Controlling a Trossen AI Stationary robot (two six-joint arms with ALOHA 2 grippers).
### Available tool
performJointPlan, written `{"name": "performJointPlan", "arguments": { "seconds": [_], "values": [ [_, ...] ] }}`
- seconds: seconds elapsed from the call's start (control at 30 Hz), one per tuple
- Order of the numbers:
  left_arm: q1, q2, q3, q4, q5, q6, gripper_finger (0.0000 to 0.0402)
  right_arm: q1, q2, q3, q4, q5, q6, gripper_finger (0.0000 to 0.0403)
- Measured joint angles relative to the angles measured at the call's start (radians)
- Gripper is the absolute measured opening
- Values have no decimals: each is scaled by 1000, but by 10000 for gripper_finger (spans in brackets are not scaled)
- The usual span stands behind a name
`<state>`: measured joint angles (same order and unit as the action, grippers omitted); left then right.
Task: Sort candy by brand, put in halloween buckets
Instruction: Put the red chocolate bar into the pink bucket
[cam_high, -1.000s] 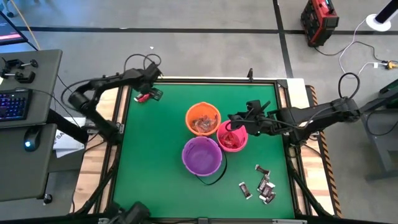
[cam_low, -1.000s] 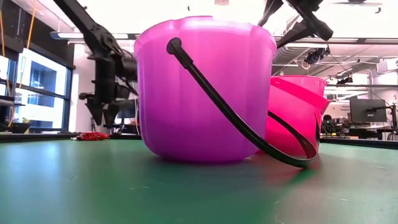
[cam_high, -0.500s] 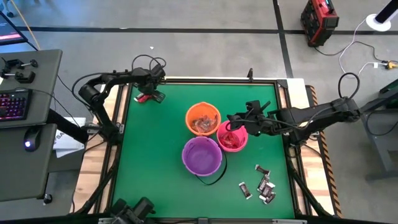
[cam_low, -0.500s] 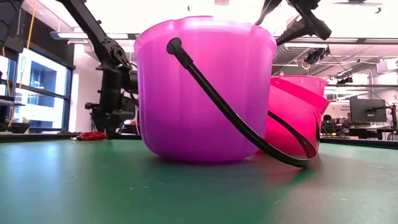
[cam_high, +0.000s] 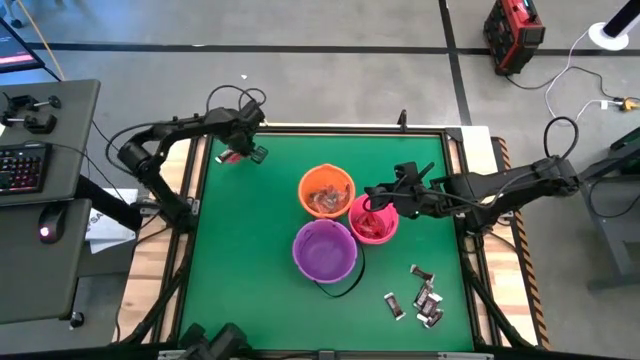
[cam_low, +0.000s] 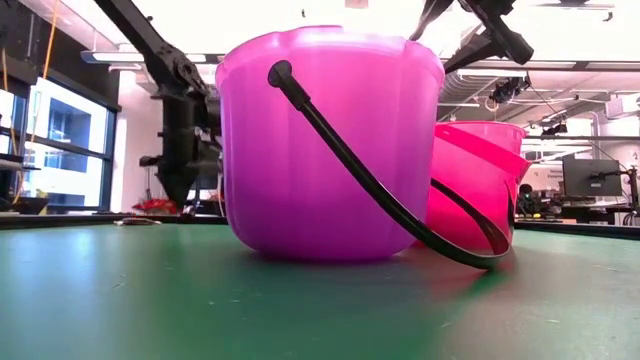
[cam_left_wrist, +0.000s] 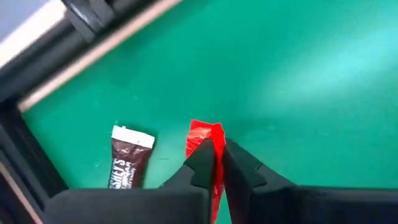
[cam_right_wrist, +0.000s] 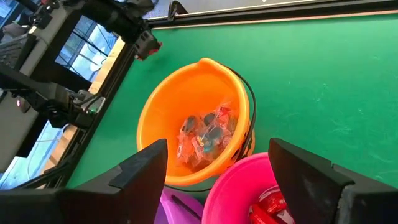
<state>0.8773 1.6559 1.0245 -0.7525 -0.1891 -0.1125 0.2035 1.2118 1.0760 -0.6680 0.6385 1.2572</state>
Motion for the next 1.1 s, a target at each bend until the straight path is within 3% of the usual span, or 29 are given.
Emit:
{"name": "performJointPlan", "arguments": {
  "seconds": [0.23, 0.43, 0.6, 0.73, 0.87, 1.1],
  "values": [
    [-135, -189, 0, 52, 91, -94, 2, 0, 0, 0, 0, 14, -8, 273],
    [-431, -301, 0, 149, 114, -257, 1, 0, 0, 0, 5, 19, 0, 273],
    [-721, -312, 0, 403, 129, -428, 1, -4, 0, 0, 53, 21, -7, 273],
    [-887, -279, 1, 686, 94, -477, 0, -14, -3, 0, 106, 23, -13, 273],
    [-952, -210, 1, 876, 38, -479, 0, -23, -24, 0, 215, 24, -76, 273],
    [-940, -47, 0, 1172, 68, -481, 0, -25, -69, 0, 404, 25, -240, 273]
  ]
}}
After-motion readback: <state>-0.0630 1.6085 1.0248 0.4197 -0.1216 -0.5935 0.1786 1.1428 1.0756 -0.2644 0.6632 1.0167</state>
